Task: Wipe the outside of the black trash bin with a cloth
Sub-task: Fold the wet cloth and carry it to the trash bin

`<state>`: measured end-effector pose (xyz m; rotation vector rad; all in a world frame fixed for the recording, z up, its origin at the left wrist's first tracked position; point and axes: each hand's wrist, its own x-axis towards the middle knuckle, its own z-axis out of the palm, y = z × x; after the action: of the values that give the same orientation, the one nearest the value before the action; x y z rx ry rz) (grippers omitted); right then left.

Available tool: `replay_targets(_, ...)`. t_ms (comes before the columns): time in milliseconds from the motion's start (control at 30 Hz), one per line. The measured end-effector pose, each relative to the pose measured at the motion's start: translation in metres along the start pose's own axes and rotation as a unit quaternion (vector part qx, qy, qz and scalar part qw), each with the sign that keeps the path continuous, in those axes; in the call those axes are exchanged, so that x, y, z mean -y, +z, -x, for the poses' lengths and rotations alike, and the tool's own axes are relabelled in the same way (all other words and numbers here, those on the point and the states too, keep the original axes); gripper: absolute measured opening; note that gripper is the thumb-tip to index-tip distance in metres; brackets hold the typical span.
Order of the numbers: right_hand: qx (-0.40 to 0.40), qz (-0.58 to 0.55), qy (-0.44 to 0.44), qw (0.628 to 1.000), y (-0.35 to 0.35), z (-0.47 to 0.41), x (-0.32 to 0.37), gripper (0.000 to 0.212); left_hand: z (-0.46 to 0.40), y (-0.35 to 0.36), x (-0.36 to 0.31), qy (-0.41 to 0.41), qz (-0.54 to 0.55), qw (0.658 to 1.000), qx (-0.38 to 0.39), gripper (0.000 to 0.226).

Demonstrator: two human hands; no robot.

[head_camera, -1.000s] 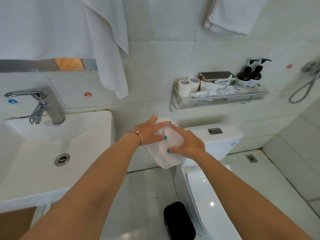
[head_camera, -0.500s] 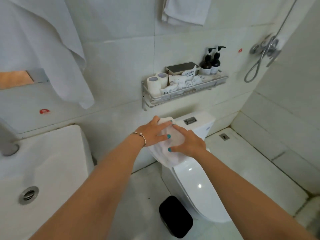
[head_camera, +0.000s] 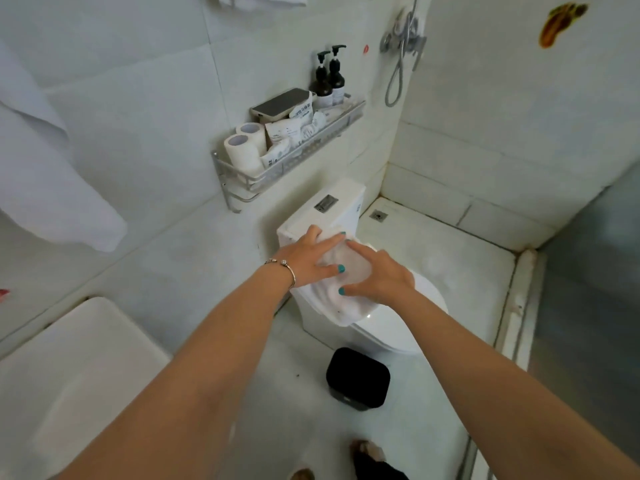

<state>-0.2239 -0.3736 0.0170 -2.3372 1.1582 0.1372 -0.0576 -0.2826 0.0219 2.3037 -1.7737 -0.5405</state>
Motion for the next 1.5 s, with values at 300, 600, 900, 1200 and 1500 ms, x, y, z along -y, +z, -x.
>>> replay_targets(300,-0.001,-0.038,0.058,0.998,0.021,0.031,-0.051,0.1,-0.009,0.054,-0.027,0.041,0.048,0.997,0.035,0.08)
replay_targets(600,0.008,-0.169,0.051,0.984,0.03,0.027,-0.123,0.096,-0.033,0.12,-0.064,0.008,0.193,0.981,0.011,0.084)
replay_targets(900,0.03,-0.288,0.07,0.955,0.083,0.023,-0.206,0.092,-0.058,0.209,-0.075,0.002,0.238,0.97,0.052,0.084)
replay_targets(1200,0.066,-0.304,0.092,0.946,0.176,0.009,-0.287,0.093,-0.076,0.322,-0.057,0.037,0.196,0.973,0.118,0.077)
replay_targets(1500,0.035,-0.341,0.083,0.936,0.275,-0.009,-0.353,0.088,-0.096,0.44,-0.038,0.046,0.214,0.969,0.117,0.082)
